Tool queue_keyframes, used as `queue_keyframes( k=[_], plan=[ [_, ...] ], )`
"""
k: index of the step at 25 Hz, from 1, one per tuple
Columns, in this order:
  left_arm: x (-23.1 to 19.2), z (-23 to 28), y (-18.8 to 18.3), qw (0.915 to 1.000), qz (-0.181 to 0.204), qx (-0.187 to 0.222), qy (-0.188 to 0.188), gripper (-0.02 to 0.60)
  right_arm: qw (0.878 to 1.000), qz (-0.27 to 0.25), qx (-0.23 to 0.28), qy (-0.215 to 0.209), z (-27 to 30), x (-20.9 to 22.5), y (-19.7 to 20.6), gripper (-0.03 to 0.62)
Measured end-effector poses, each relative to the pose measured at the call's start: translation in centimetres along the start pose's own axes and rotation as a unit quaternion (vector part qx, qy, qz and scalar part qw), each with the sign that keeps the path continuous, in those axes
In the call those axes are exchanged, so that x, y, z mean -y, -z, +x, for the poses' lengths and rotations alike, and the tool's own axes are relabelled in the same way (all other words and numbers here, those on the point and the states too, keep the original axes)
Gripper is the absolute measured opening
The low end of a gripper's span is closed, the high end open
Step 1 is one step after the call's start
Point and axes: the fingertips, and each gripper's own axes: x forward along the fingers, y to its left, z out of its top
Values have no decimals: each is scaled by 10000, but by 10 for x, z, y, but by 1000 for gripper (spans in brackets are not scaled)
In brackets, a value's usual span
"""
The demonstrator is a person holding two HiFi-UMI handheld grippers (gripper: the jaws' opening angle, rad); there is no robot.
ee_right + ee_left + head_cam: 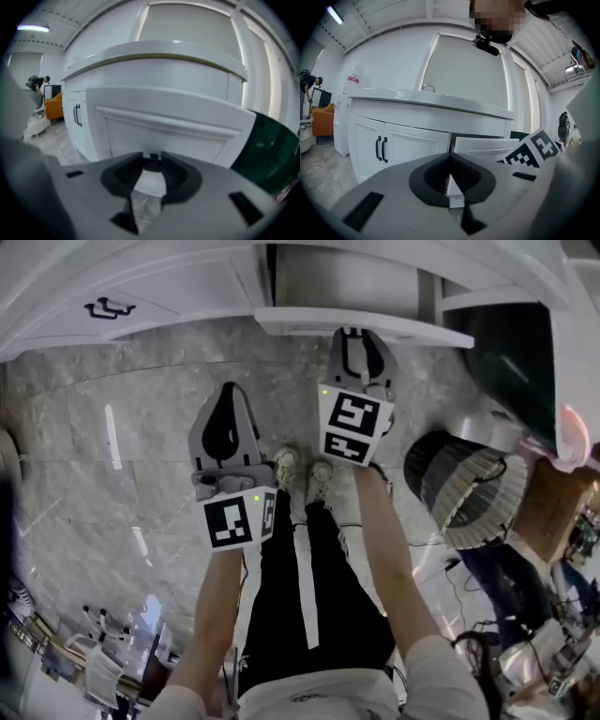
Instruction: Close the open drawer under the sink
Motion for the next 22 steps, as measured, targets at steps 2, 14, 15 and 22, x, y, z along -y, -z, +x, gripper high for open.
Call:
queue_keyframes(
  k=[2, 14, 15, 22],
  plan=[
    [-4, 4, 0, 10000, 0, 55, -59, 20, 10000, 5, 27, 8, 3, 2, -2, 143],
    [-14, 6, 12, 9997, -97, -140, -180, 20, 9997, 212, -133, 78, 71, 13, -40, 141],
    [-16, 8, 12, 9997, -85, -143, -171, 20, 9997, 184, -124, 101, 74, 14, -40, 143],
    [-34, 24, 6, 9995, -179, -97, -259, 20, 9998, 155, -36, 101, 74, 12, -40, 143]
  ],
)
